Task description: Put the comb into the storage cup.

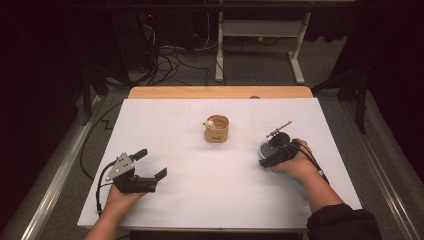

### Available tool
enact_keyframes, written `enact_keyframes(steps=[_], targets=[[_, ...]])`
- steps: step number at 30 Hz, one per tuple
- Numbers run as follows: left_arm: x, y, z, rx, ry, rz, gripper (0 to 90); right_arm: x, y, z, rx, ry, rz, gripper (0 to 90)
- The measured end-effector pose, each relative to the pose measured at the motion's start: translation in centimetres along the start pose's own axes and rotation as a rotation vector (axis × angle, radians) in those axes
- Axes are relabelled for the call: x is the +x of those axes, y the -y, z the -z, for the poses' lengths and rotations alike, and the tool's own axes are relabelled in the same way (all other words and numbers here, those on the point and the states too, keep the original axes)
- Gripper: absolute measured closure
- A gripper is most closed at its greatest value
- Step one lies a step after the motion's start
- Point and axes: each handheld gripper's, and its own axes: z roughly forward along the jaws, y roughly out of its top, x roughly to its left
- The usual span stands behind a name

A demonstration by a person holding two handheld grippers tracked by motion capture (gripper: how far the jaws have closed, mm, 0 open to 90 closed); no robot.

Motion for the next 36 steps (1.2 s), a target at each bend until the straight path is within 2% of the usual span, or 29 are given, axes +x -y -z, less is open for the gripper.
enact_keyframes(steps=[7, 16, 24, 30, 36], targets=[[-0.1, 0.0, 0.0, 0.003, 0.001, -0.001, 0.0, -0.1, 0.1, 0.1, -0.011, 0.001, 0.000, 5.2], [0.0, 0.0, 0.0, 0.004, 0.000, 0.000, 0.0, -0.3, 0.4, 0.6, -0.030, 0.007, -0.007, 18.5], [-0.1, 0.1, -0.1, 0.005, 0.003, 0.001, 0.0, -0.2, 0.7, 0.7, -0.051, 0.008, -0.017, 20.0], [0.0, 0.1, 0.0, 0.004, 0.000, 0.004, 0.0, -0.2, 1.1, 0.6, -0.089, 0.008, -0.019, 20.5], [0.0, 0.1, 0.0, 0.004, 0.000, 0.002, 0.0, -0.2, 1.1, 0.7, -0.092, 0.014, -0.011, 20.8]])
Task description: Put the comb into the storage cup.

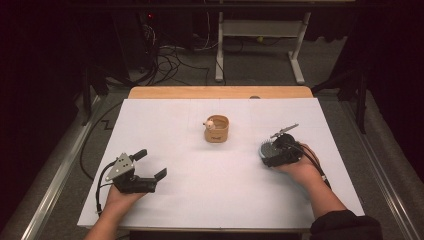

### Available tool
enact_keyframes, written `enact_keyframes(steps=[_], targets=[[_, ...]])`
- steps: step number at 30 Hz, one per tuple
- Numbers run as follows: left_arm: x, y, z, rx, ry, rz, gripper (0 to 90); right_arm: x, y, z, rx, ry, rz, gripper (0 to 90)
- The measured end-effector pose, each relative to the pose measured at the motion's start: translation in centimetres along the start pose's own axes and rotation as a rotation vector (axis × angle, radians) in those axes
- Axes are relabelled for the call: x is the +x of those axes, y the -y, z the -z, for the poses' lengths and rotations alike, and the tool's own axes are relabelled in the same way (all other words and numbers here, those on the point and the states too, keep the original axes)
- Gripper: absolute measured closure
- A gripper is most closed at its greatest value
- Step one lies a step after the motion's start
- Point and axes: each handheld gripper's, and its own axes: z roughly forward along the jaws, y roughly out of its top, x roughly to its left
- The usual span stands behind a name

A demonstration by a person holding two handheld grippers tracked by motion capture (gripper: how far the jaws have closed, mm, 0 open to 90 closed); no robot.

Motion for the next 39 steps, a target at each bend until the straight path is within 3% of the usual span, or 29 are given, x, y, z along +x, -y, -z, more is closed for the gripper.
enact_keyframes(steps=[5, 9, 22, 39], targets=[[0.0, 0.0, 0.0, -0.001, 0.000, 0.003, 0.0, 0.1, -0.1, 0.1, 0.005, 0.003, 0.003, 20.9], [0.0, 0.0, 0.0, 0.000, -0.001, 0.004, 0.0, 0.4, -0.2, 0.5, -0.003, 0.024, 0.034, 20.9], [-0.1, 0.1, -0.2, 0.009, 0.003, -0.002, 0.0, 0.4, -0.6, 4.5, -0.163, 0.052, 0.031, 21.0], [-0.2, 0.0, -0.1, 0.006, 0.006, 0.008, 0.0, 2.0, -0.3, 6.5, -0.352, 0.078, 0.013, 20.9]])
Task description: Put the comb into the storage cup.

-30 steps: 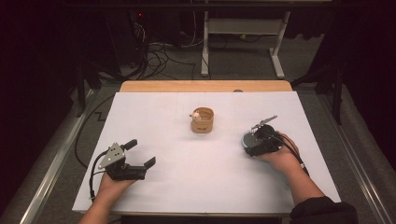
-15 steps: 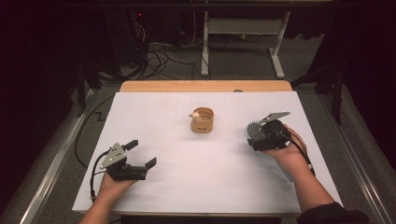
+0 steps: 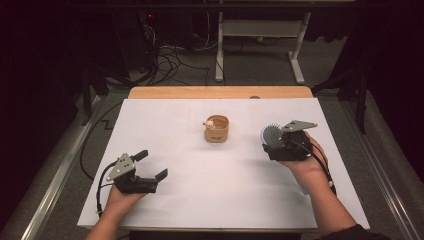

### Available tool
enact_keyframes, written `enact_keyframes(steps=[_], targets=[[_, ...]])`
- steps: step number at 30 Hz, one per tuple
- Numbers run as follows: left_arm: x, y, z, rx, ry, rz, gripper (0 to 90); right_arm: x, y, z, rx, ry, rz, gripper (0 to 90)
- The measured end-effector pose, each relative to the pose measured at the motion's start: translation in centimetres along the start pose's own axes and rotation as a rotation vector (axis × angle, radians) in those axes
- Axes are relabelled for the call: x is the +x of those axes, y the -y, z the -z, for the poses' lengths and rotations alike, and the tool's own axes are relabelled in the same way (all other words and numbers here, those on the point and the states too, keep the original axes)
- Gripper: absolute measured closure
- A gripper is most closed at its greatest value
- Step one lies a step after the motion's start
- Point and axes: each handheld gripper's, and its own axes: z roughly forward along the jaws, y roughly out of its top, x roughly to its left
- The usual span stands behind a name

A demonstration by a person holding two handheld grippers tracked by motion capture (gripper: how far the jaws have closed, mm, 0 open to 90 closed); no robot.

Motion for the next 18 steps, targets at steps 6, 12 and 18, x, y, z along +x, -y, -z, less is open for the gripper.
enact_keyframes(steps=[6, 12, 18], targets=[[0.0, 0.0, 0.0, -0.005, 0.001, 0.006, 0.0, 0.2, 0.4, 0.2, -0.071, -0.006, -0.023, 20.8], [0.0, 0.0, 0.3, -0.015, 0.010, 0.023, 0.1, 0.3, 0.8, 0.5, -0.117, -0.016, -0.047, 20.8], [-0.1, -0.1, 0.2, -0.010, 0.001, 0.007, 0.2, 1.2, 1.0, 1.0, -0.188, -0.018, -0.042, 20.9]])
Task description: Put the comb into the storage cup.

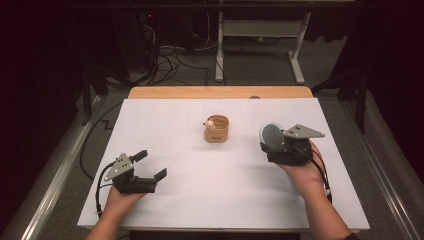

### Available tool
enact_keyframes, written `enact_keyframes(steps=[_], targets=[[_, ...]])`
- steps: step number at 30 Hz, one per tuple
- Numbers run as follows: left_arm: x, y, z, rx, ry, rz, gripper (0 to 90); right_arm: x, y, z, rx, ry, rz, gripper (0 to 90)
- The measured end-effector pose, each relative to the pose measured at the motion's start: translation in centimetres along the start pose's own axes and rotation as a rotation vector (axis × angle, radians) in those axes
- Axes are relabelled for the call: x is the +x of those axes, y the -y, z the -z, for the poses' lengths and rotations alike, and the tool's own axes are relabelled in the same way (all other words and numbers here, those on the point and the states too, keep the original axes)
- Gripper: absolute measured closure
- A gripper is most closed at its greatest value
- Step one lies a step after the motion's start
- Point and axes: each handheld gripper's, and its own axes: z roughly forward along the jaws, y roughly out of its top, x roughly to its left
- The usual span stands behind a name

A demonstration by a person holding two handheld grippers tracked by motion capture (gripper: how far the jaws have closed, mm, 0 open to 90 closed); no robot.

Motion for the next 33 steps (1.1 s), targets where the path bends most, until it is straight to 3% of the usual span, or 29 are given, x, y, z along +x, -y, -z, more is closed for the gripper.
enact_keyframes(steps=[15, 33], targets=[[-0.2, -0.1, 0.0, -0.003, 0.004, 0.003, 0.1, 1.4, -0.3, 0.7, -0.164, -0.024, -0.040, 20.8], [-0.3, -0.3, 0.1, -0.003, 0.008, -0.005, 0.1, 5.2, -2.0, 0.0, -0.292, -0.081, 0.002, 20.8]])
